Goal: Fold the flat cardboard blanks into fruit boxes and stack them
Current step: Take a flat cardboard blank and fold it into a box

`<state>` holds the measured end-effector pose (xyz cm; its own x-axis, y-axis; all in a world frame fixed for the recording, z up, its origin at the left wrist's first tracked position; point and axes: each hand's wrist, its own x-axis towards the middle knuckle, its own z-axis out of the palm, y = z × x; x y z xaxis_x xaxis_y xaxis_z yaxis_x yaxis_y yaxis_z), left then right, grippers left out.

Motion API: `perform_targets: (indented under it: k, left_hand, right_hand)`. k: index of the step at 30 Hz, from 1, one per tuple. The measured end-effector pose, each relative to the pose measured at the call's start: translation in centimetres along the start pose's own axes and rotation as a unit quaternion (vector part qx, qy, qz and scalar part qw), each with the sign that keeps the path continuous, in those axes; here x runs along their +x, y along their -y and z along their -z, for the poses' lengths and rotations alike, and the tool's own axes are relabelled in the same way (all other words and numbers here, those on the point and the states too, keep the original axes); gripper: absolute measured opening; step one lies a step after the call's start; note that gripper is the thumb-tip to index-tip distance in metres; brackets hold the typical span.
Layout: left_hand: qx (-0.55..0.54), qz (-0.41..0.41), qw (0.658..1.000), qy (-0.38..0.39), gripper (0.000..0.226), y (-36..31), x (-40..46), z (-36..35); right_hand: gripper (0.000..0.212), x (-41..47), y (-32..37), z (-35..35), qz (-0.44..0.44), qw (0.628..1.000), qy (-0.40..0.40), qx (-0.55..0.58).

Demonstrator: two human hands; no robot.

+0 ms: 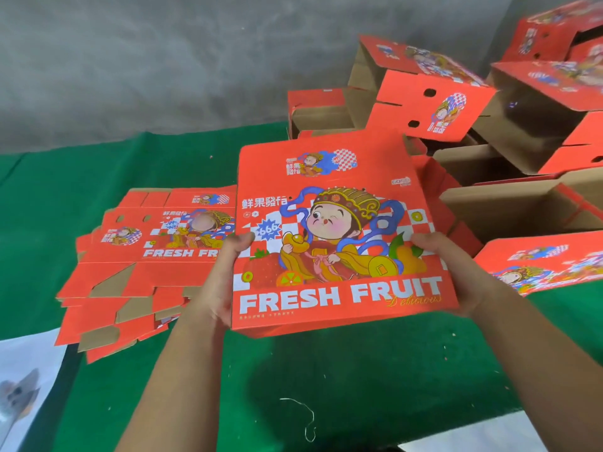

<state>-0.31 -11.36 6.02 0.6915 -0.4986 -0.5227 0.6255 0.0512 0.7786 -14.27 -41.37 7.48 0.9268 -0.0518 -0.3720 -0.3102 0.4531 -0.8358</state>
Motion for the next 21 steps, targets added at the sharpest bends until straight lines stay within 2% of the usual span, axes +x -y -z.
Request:
perform_targets:
  k: [2, 4, 5, 7, 10, 13, 15, 16, 19, 21]
  left_hand:
    - [-0.013, -0.025, 0.999, -0.016, 0.044, 0.4, -0.3, 0.0]
    - [-0.064, -0.104, 0.992, -0.002, 0.074, 1.3, -0.4, -0.3]
    - [-0.07, -0.159, 0.985, -0.005, 0.08, 1.9, 0.0, -0.1]
    - [-0.046, -0.271, 0.961, -0.035, 0.074, 2.6, 0.0, -0.4]
    - [0.002, -0.339, 0.939, -0.049, 0.076, 2.3, 0.3, -1.0]
    - [0.049, -0.361, 0.931, -0.024, 0.082, 1.2, 0.6, -1.7]
    - [0.098, -0.36, 0.928, -0.002, 0.085, -0.3, 1.2, -2.1]
    - [0.122, -0.347, 0.93, 0.019, 0.09, -1.1, 1.5, -2.4]
    - [0.199, -0.269, 0.934, 0.127, 0.102, -4.3, 1.9, -3.6]
    - [0.253, -0.243, 0.922, 0.166, 0.105, -6.3, 1.9, -5.1]
  right_hand:
    - [0.033, 0.8, -0.8, -0.4, -0.02, 0.997, -0.07, -0.005]
    - [0.04, 1.4, -1.6, -0.9, 0.014, 0.991, -0.108, -0.08]
    - [0.037, 1.9, -1.9, -0.9, 0.055, 0.982, -0.119, -0.134]
    - [0.028, 2.0, -1.7, -1.2, 0.144, 0.951, -0.164, -0.221]
    - [0.02, 2.0, -0.7, -1.8, 0.227, 0.922, -0.202, -0.242]
    - [0.027, 2.5, 0.4, -2.6, 0.249, 0.918, -0.218, -0.218]
    - [0.036, 2.9, 1.6, -2.7, 0.272, 0.903, -0.241, -0.229]
    - [0.042, 3.0, 2.5, -2.7, 0.277, 0.89, -0.264, -0.248]
    - [0.085, 2.8, 5.4, -2.4, 0.242, 0.821, -0.372, -0.359]
    - [0.094, 2.6, 7.1, -2.1, 0.266, 0.794, -0.408, -0.364]
